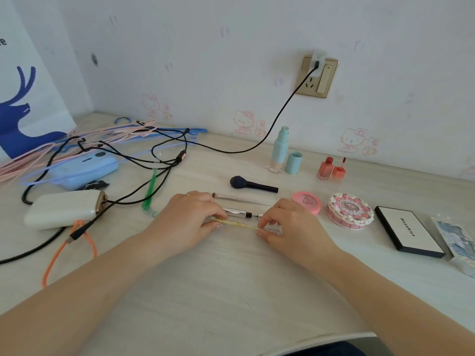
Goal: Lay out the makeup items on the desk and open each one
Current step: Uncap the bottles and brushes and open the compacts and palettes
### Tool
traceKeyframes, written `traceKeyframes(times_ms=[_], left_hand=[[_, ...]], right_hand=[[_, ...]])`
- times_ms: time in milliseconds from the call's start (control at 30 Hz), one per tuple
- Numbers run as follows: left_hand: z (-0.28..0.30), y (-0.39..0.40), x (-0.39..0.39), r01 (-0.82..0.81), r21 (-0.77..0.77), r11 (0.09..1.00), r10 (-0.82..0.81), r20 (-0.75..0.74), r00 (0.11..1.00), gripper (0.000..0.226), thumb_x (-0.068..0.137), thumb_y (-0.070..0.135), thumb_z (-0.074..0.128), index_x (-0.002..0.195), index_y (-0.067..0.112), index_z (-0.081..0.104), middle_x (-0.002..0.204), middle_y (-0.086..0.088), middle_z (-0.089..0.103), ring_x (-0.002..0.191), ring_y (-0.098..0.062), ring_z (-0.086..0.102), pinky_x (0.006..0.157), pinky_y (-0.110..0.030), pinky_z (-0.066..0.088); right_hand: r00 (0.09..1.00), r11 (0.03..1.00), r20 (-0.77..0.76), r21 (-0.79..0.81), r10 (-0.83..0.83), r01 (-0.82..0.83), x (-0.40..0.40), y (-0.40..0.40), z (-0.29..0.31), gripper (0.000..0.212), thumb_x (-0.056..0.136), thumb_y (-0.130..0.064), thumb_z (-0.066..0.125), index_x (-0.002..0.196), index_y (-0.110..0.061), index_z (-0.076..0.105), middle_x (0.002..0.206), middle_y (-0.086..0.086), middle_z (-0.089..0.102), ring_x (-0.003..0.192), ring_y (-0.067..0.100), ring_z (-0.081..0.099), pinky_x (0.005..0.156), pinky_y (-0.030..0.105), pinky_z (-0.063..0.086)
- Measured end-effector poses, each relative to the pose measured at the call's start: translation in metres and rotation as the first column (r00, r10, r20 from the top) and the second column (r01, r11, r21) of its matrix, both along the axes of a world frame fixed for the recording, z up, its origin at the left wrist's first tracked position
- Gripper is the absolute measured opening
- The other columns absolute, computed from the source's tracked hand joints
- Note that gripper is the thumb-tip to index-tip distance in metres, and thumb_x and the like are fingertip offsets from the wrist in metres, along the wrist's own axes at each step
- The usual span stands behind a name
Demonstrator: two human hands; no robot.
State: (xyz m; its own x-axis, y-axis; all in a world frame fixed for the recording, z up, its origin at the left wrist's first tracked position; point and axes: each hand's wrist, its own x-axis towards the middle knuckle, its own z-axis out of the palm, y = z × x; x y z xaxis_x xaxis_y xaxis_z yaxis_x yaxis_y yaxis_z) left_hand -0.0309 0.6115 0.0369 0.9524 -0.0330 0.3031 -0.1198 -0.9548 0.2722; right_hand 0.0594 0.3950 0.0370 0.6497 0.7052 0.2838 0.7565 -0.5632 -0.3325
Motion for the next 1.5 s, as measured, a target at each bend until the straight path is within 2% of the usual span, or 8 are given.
traceKeyframes(times_ms=[267, 567, 800, 900, 1067, 1200, 1367, 1500], left_hand=[[-0.004, 0.003, 0.007, -0.01, 0.095, 0.995, 0.015, -0.055, 0.998, 0.022, 0.089, 0.038, 0.057, 0.109, 0.039, 0.065, 0.105, 0.017, 0.058, 0.106, -0.007, 0.05, 0.08, -0.024, 0.029], [-0.006, 0.003, 0.005, -0.009, 0.074, 0.997, 0.011, -0.026, 1.0, 0.026, 0.087, 0.037, 0.061, 0.112, 0.036, 0.065, 0.102, 0.015, 0.057, 0.103, -0.01, 0.05, 0.078, -0.024, 0.025], [0.002, -0.001, 0.005, -0.007, 0.041, 0.999, 0.004, 0.075, 0.997, 0.019, 0.084, 0.034, 0.065, 0.102, 0.036, 0.07, 0.095, 0.015, 0.061, 0.096, -0.01, 0.056, 0.084, -0.028, 0.031], [0.009, -0.009, 0.016, 0.013, 0.02, 1.0, -0.016, 0.122, 0.992, 0.016, 0.083, 0.032, 0.067, 0.099, 0.033, 0.071, 0.091, 0.014, 0.062, 0.09, -0.013, 0.057, 0.082, -0.029, 0.031], [0.023, -0.033, 0.053, 0.064, -0.033, 0.997, -0.06, 0.105, 0.993, 0.022, 0.083, 0.036, 0.065, 0.104, 0.03, 0.068, 0.1, 0.013, 0.063, 0.099, -0.013, 0.055, 0.085, -0.027, 0.031], [0.028, -0.059, 0.089, 0.108, -0.06, 0.992, -0.11, -0.034, 0.993, 0.036, 0.083, 0.039, 0.064, 0.117, 0.032, 0.061, 0.116, 0.014, 0.061, 0.113, -0.009, 0.051, 0.098, -0.031, 0.035], [0.024, -0.091, 0.122, 0.099, -0.033, 0.995, -0.104, -0.195, 0.975, 0.052, 0.08, 0.045, 0.063, 0.129, 0.029, 0.051, 0.131, 0.009, 0.055, 0.122, -0.017, 0.046, 0.102, -0.038, 0.035], [0.016, -0.105, 0.135, 0.12, 0.023, 0.993, -0.112, -0.229, 0.967, 0.038, 0.075, 0.056, 0.061, 0.102, 0.03, 0.057, 0.101, 0.008, 0.063, 0.104, -0.021, 0.054, 0.087, -0.04, 0.044]], right_hand=[[1.0, 0.997, -0.021, -0.079, -0.005, 0.004, 0.004, 0.002, -0.002, 0.017, 0.083, -0.041, 0.063, 0.093, -0.029, 0.068, 0.098, -0.008, 0.055, 0.095, 0.014, 0.051, 0.079, 0.029, 0.044], [0.999, 0.997, -0.037, -0.074, 0.001, -0.004, 0.005, 0.0, -0.004, 0.02, 0.082, -0.043, 0.063, 0.097, -0.03, 0.066, 0.095, -0.008, 0.055, 0.092, 0.013, 0.052, 0.079, 0.029, 0.045], [1.0, 1.0, -0.011, 0.013, -0.017, 0.017, 0.009, -0.012, 0.002, 0.045, 0.079, -0.043, 0.066, 0.121, -0.032, 0.053, 0.09, -0.015, 0.048, 0.085, 0.005, 0.045, 0.075, 0.022, 0.038], [0.996, 0.993, 0.012, 0.077, -0.087, 0.086, 0.023, -0.028, 0.018, 0.052, 0.078, -0.043, 0.067, 0.125, -0.033, 0.048, 0.095, -0.015, 0.05, 0.09, 0.006, 0.046, 0.08, 0.023, 0.037], [0.975, 0.965, -0.031, 0.143, -0.218, 0.22, 0.058, -0.066, 0.044, 0.054, 0.077, -0.029, 0.072, 0.126, -0.03, 0.048, 0.11, -0.011, 0.056, 0.102, 0.009, 0.053, 0.083, 0.027, 0.041], [0.975, 0.976, -0.035, 0.012, -0.218, 0.218, 0.073, -0.078, 0.044, 0.064, 0.078, -0.032, 0.071, 0.135, -0.03, 0.041, 0.122, -0.009, 0.055, 0.117, 0.014, 0.048, 0.094, 0.029, 0.037], [0.984, 0.97, -0.062, -0.188, -0.169, 0.155, 0.089, -0.073, 0.027, 0.079, 0.077, -0.043, 0.067, 0.144, -0.03, 0.027, 0.139, -0.008, 0.046, 0.127, 0.015, 0.038, 0.105, 0.032, 0.028], [0.98, 0.931, -0.058, -0.328, -0.191, 0.162, 0.1, -0.064, 0.015, 0.083, 0.076, -0.054, 0.062, 0.145, -0.032, 0.021, 0.142, -0.006, 0.043, 0.136, 0.016, 0.031, 0.113, 0.051, 0.01]])
